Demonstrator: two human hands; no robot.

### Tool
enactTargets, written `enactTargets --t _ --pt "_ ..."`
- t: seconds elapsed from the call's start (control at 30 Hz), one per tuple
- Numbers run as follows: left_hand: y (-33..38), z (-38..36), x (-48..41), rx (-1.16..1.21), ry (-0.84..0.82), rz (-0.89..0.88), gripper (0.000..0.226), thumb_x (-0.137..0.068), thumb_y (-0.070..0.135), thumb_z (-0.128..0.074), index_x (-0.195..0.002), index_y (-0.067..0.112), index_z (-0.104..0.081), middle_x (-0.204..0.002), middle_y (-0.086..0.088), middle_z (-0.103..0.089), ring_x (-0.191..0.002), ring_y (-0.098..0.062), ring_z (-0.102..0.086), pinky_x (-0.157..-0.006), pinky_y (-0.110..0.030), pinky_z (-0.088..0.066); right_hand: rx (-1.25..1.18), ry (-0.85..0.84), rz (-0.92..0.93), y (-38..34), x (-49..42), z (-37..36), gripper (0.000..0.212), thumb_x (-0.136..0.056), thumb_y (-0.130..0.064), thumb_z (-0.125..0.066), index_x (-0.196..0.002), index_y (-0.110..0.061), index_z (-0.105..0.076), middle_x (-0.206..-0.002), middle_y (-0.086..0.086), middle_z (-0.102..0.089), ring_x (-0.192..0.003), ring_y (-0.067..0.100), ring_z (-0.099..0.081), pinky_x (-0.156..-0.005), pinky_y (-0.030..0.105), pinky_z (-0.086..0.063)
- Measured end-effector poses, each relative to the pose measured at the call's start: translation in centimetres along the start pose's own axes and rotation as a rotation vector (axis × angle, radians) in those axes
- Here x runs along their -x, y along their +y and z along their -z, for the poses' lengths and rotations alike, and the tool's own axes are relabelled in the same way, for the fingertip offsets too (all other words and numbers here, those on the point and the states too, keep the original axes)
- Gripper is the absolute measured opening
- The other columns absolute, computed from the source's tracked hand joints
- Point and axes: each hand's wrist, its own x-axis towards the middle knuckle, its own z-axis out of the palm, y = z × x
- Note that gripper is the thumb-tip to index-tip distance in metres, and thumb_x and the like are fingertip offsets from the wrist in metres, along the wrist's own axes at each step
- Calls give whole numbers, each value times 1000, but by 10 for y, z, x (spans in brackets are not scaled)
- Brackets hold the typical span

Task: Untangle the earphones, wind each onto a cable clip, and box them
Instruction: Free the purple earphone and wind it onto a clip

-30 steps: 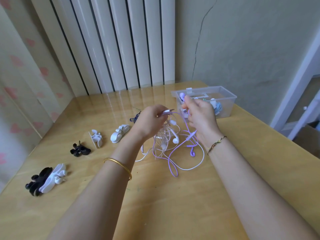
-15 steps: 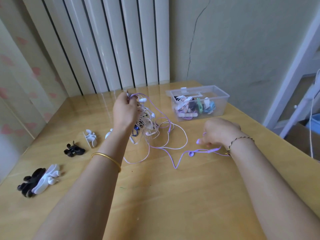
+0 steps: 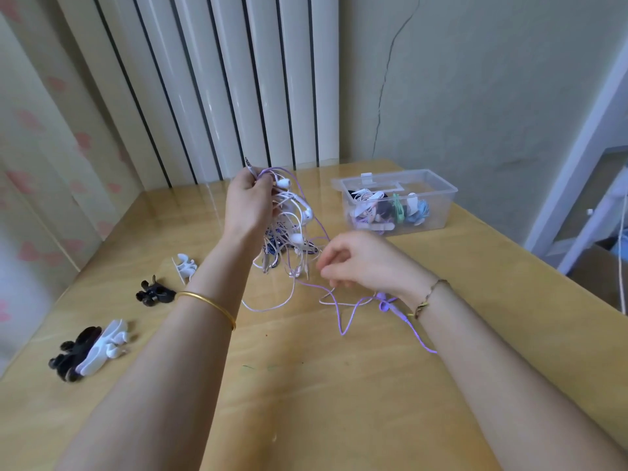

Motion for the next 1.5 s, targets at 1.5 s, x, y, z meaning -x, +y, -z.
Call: enactTargets --t 1.5 --pt "-40 6 1 -894 -152 -162 30 -84 -9 -46 -92 5 -70 -76 -7 -59 -70 -25 -49 -51 -25 -34 608 60 -335 0 6 31 27 -79 -54 -63 -82 -28 -66 -64 -9 -63 -75 10 -58 -60 23 -39"
